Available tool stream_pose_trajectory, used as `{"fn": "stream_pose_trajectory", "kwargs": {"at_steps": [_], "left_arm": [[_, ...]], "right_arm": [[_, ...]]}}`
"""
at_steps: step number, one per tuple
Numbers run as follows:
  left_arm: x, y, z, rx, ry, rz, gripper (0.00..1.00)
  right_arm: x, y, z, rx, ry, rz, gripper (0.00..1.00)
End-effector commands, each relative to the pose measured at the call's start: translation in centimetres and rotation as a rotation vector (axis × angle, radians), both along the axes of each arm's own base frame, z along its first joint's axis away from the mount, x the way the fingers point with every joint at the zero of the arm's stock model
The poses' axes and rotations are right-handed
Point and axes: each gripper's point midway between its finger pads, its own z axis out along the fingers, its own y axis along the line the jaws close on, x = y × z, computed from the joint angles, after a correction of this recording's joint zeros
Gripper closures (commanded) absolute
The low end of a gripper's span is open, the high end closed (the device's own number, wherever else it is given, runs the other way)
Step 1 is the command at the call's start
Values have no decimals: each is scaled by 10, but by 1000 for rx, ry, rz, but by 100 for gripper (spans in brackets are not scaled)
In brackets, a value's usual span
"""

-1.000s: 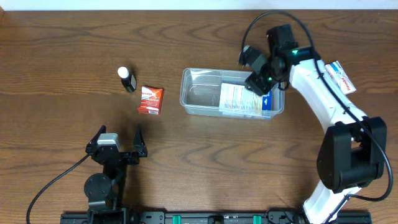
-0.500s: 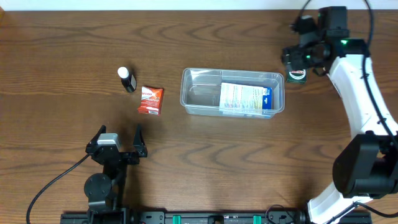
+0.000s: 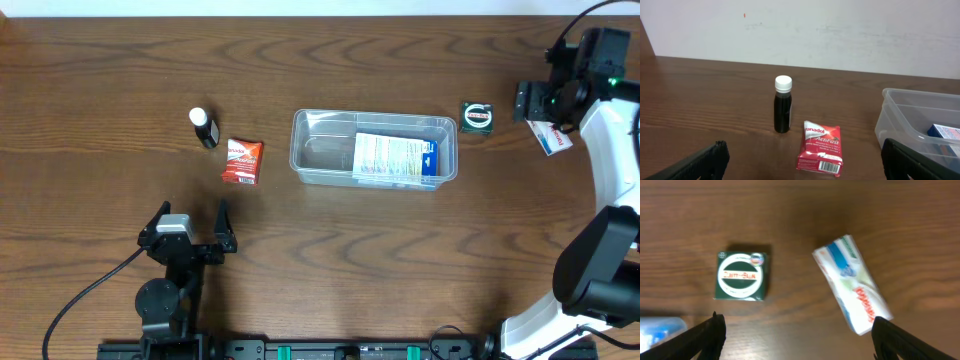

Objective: Pack container
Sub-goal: 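Open the right gripper and move it to the white Panadol box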

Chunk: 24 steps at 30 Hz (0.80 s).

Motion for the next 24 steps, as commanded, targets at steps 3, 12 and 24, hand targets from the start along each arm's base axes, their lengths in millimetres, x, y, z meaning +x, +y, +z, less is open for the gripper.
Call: {"fn": "stream_pose_trajectory", "kwargs": {"at_steps": [3, 12, 24], "left_arm": [[-1, -2, -14, -10, 43, -13, 2], [-1, -2, -14, -10, 43, -13, 2], [-1, -2, -14, -10, 43, -13, 2]], "right_arm": [[7, 31, -19, 105, -53, 73, 4], [-15, -8, -42, -114, 41, 115, 1], [-29, -47, -43, -42, -17, 271, 1]]}}
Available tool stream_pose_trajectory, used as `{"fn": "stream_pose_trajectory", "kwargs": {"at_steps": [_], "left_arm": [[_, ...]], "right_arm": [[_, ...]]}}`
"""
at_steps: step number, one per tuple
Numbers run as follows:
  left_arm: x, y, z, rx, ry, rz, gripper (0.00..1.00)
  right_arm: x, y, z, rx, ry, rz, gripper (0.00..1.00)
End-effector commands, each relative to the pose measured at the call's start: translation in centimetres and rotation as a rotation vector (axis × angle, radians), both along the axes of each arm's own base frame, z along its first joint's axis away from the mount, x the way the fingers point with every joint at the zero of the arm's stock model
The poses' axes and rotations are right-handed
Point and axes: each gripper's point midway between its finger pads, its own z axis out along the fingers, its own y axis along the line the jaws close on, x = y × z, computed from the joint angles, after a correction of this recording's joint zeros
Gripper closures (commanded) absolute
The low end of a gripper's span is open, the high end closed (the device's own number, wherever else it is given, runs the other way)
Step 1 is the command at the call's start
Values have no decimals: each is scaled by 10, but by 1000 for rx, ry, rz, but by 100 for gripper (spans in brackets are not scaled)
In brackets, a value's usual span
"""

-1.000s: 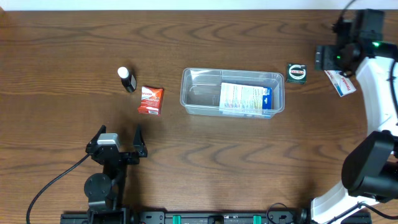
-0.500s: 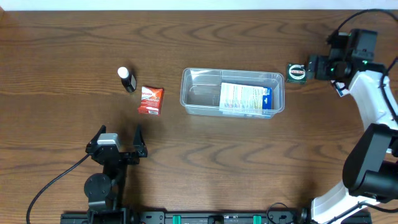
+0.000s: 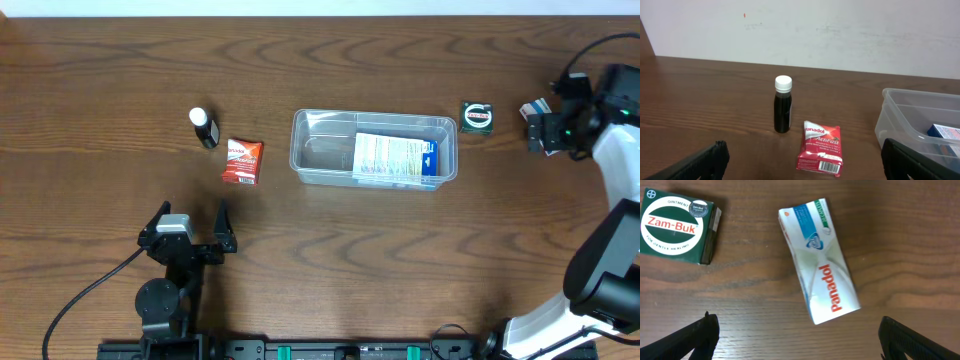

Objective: Pack container
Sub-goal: 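Open the right gripper and move it to the white Panadol box, then lower the right gripper and grasp the white Panadol box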

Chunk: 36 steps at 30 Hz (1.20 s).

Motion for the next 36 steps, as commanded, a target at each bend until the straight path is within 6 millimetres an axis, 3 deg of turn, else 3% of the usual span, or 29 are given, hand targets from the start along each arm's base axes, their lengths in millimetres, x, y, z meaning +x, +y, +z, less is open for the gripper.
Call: {"fn": "stream_pose_trajectory", "kwargs": {"at_steps": [1, 8, 14, 23, 28, 36], "left_arm": [[-1, -2, -14, -10, 43, -13, 2], [-1, -2, -14, -10, 43, -13, 2], [-1, -2, -14, -10, 43, -13, 2], [-1, -2, -14, -10, 43, -13, 2], [-1, -2, -14, -10, 43, -13, 2], [-1, -2, -14, -10, 43, -13, 2]], "right_arm": [[3, 6, -1, 68, -53, 136, 1], [1, -13, -30, 74, -35, 164, 1], [17, -15, -55, 75, -70, 218, 1], [30, -24, -73, 50, -101, 217, 1], [30, -23, -73, 51, -101, 217, 28], [29, -23, -74, 62, -95, 202, 39]]}}
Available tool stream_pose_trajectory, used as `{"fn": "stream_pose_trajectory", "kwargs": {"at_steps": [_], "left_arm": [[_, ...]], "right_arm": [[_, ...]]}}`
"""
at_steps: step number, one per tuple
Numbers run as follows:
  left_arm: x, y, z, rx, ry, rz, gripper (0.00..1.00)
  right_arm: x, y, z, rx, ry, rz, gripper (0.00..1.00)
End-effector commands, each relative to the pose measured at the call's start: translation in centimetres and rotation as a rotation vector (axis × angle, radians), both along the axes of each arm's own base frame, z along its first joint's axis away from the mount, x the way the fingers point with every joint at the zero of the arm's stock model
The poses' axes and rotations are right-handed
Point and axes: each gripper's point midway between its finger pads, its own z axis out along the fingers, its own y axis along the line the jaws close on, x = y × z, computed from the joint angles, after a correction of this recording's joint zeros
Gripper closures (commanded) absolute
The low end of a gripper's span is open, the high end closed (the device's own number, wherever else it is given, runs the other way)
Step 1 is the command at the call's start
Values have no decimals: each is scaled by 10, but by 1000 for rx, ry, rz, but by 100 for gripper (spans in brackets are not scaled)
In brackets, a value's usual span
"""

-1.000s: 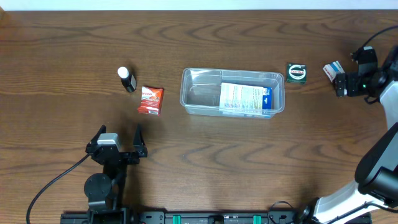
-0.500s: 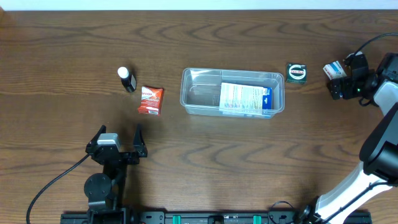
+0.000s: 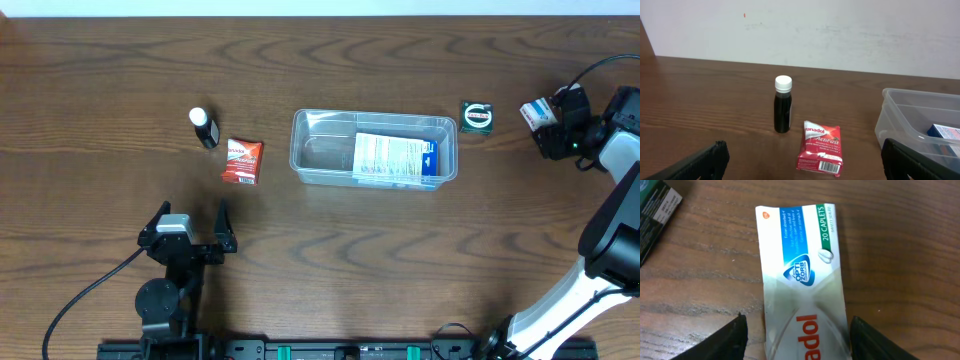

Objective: Pack container
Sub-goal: 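Lower the right gripper and grasp the white Panadol box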

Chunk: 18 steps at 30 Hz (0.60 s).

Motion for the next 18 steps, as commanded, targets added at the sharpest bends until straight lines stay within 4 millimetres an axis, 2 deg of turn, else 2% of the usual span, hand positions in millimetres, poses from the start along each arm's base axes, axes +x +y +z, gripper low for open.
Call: {"fn": "stream_pose_trajectory", "kwargs": {"at_steps": [1, 5, 9, 12, 14, 18], "left_arm": [[-1, -2, -14, -10, 43, -13, 2], [-1, -2, -14, -10, 43, -13, 2], [-1, -2, -14, -10, 43, -13, 2], [-1, -2, -14, -10, 43, -13, 2], [-1, -2, -14, -10, 43, -13, 2], [-1, -2, -14, -10, 43, -13, 2]], "right_arm": [[-2, 2, -5, 30, 8, -6, 39], [-3, 2, -6, 31, 11, -6, 34], [-3, 2, -8, 33, 13, -6, 34], [-3, 2, -18, 42, 25, -11, 32], [-2, 2, -27, 61, 33, -35, 26], [2, 3, -35, 81, 30, -56, 25]]}}
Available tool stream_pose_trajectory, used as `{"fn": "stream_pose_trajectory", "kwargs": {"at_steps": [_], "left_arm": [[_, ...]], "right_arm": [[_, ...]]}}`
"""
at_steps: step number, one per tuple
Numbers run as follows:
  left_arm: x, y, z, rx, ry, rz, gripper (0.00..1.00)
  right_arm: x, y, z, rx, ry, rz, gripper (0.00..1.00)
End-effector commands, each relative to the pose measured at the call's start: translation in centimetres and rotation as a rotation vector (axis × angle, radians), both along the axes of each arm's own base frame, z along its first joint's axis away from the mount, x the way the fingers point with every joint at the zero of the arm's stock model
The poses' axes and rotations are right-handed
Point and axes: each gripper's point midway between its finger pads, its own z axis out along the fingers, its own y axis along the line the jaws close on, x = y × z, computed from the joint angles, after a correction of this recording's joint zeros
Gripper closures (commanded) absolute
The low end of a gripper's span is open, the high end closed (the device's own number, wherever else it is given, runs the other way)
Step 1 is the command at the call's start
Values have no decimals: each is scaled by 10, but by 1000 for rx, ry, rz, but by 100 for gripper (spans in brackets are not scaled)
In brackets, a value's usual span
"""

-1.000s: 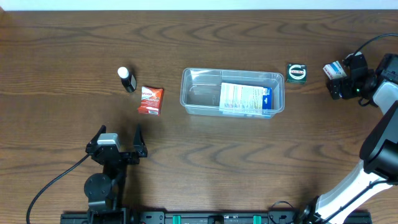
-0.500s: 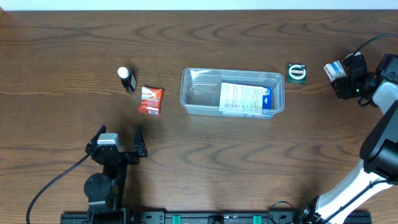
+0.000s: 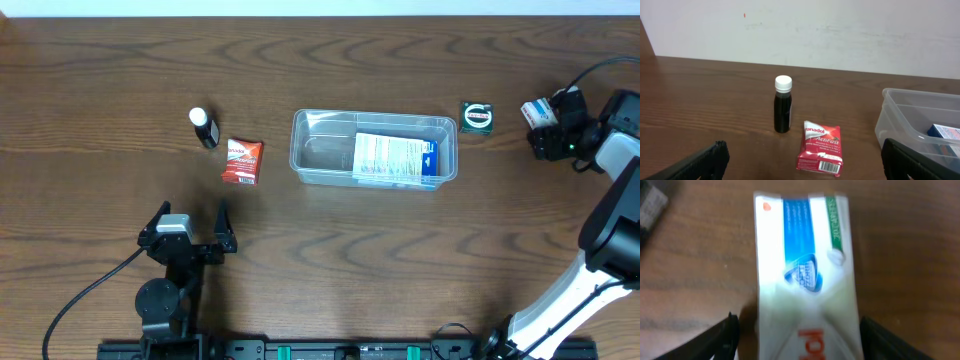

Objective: Pack container
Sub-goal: 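Lower the right gripper and grasp the white Panadol box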

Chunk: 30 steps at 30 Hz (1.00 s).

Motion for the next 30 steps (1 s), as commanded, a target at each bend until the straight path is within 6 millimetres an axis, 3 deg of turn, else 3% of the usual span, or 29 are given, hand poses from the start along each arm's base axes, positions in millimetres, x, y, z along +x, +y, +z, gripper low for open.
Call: {"fn": "stream_pose_trajectory", "kwargs": {"at_steps": [1, 5, 10, 19, 25, 30], "left_arm": [[-1, -2, -14, -10, 43, -13, 2], [-1, -2, -14, -10, 43, -13, 2], [-1, -2, -14, -10, 43, -13, 2], [-1, -2, -14, -10, 43, -13, 2], [-1, -2, -14, -10, 43, -13, 2], [-1, -2, -14, -10, 43, -13, 2]], "right_arm": [[-2, 1, -16, 37, 26, -38, 26], [2, -1, -9, 37, 7, -52, 32], [4, -2, -2, 48, -4, -77, 32], [9, -6, 44, 13, -74, -90, 41], [9, -5, 53, 9, -85, -88, 49], [7, -4, 50, 11, -77, -86, 32]]}}
